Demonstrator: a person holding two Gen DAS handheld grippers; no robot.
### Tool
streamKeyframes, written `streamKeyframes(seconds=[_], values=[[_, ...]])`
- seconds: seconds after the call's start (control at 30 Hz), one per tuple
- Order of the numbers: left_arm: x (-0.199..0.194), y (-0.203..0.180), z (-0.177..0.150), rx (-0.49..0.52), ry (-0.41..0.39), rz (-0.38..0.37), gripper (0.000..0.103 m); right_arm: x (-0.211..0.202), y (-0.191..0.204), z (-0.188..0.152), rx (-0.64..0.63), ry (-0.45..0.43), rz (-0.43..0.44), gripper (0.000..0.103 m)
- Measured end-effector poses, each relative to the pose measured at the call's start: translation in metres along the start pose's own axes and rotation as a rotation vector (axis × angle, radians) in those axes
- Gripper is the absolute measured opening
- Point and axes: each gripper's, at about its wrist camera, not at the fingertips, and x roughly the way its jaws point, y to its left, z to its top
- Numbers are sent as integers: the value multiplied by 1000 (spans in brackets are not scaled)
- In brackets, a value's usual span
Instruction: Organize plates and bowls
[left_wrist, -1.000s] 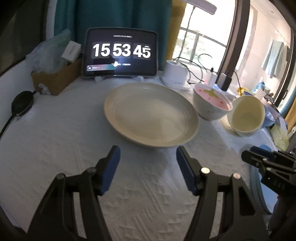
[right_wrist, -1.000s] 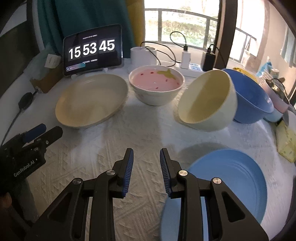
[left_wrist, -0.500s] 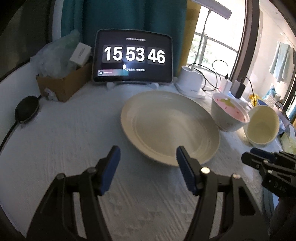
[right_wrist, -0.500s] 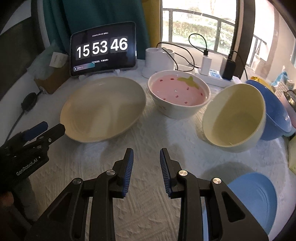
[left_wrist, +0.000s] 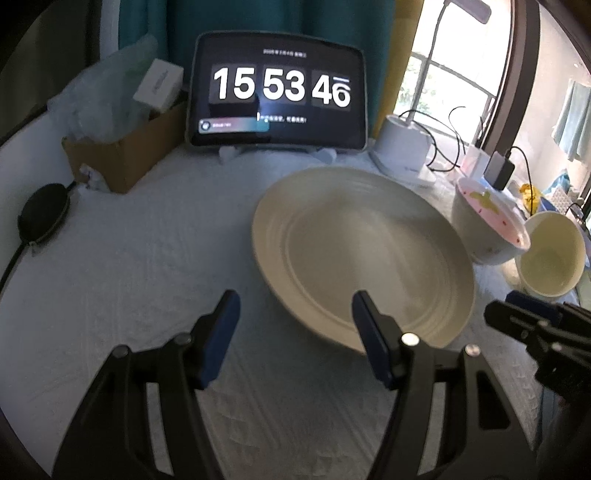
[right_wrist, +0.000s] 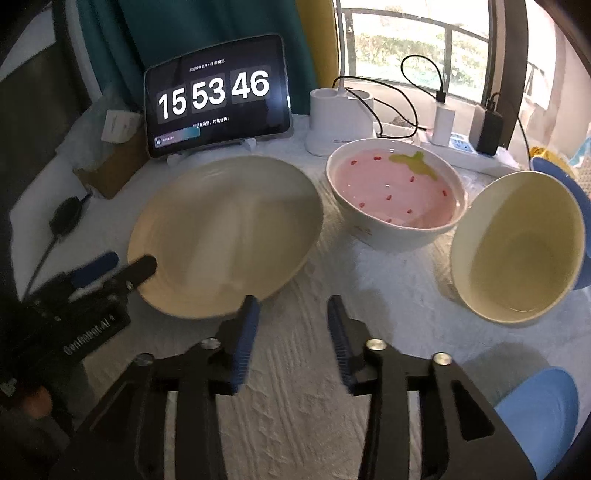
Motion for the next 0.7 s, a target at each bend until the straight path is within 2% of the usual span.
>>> streamKeyframes(seconds=[0.3,0.53,0.7], values=[[13,3,0,-19,57,-25,65,18,9,6,-2,30,-7,45],[17,8,6,-33,54,-28,65,27,11,7,-10,38,-15,44],[18,3,6,-4,60,-4,64,36,13,9,-8,58,-6,43]])
